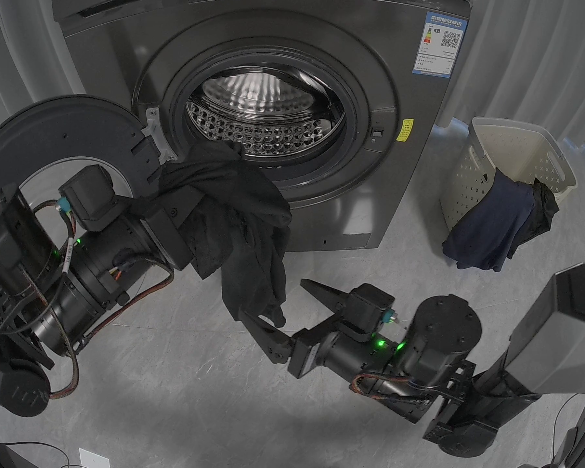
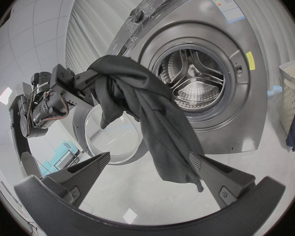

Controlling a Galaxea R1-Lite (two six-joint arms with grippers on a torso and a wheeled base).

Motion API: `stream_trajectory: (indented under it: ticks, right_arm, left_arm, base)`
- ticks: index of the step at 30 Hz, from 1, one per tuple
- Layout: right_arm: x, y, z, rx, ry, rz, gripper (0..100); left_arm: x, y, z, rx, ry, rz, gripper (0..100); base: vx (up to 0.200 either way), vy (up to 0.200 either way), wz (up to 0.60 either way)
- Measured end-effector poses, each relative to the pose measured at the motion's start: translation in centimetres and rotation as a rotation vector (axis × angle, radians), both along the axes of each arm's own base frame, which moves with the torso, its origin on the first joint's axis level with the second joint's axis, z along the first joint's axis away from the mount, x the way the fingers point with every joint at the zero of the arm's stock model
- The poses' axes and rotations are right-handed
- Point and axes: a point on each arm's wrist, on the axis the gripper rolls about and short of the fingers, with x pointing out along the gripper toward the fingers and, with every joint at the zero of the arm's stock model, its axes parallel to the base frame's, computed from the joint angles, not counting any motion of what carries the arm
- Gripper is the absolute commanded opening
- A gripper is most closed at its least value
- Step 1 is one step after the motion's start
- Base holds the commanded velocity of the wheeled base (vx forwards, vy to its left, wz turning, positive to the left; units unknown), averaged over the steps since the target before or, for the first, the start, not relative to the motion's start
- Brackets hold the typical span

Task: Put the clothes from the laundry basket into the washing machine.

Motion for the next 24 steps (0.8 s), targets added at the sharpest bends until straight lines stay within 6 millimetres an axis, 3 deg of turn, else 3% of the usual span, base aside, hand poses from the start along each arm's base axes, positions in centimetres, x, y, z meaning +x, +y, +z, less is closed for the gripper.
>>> stream_trajectory:
  ticks: [6, 15, 16, 24]
  right_arm:
    - [1.3, 2.0, -0.5, 0.031, -0.015, 0.003, 100]
    - [5.2, 2.7, -1.6, 0.053, -0.037, -0.065, 100]
    - [5.6, 2.8, -1.8, 0.055, -0.04, -0.071, 0]
    - [6.8, 3.3, -2.1, 0.073, -0.055, -0.091, 0]
  left_arm:
    - [0.1, -0.1, 0.0, -0.001, 0.0, -0.003, 0]
    - [-0.1, -0.2, 0.3, -0.012, -0.01, -0.003, 0]
    - [-0.2, -0.3, 0.4, -0.014, -0.011, 0.001, 0]
    - [-0.4, -0.3, 0.2, -0.016, -0.003, 0.003, 0]
  base:
    - [0.0, 0.0, 0.0]
    - [0.0, 0.0, 0.0]
    - [0.0, 0.0, 0.0]
    - [0.0, 0.0, 0.0]
